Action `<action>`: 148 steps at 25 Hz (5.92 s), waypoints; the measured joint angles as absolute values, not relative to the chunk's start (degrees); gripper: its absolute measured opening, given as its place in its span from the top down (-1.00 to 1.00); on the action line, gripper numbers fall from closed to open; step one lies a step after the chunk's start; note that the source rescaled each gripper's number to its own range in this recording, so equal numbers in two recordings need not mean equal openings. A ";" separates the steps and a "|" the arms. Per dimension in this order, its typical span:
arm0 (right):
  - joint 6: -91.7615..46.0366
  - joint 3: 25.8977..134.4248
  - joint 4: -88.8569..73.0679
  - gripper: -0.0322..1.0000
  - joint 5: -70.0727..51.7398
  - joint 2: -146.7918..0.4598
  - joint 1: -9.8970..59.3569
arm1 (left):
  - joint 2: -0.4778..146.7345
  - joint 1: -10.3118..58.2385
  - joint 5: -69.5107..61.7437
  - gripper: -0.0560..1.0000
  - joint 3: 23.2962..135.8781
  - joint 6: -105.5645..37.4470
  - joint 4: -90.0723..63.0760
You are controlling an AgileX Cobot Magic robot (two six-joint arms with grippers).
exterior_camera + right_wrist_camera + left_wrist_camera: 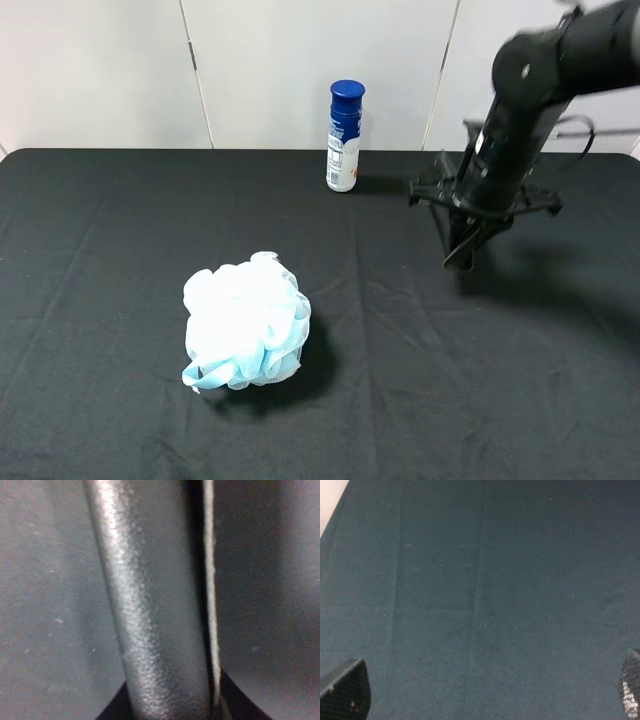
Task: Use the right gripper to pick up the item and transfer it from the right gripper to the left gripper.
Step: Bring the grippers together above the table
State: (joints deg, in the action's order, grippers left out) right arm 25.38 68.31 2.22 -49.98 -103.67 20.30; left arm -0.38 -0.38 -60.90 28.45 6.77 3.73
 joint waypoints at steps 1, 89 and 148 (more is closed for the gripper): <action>24.70 68.95 2.36 0.89 -50.82 -102.92 20.30 | -0.38 -0.38 -60.90 -1.00 28.45 6.77 3.73; -45.62 70.01 2.00 0.90 -63.50 -84.87 45.74 | 41.68 22.54 -55.91 -1.00 45.91 -21.82 -15.12; -58.74 70.01 -12.34 0.94 -57.53 -84.50 45.74 | 71.18 45.59 -39.70 0.64 55.06 -37.82 -17.31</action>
State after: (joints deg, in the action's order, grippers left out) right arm -58.74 70.01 -12.34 -57.53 -84.50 45.74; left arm 71.18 45.59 -39.70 55.06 -37.82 -17.31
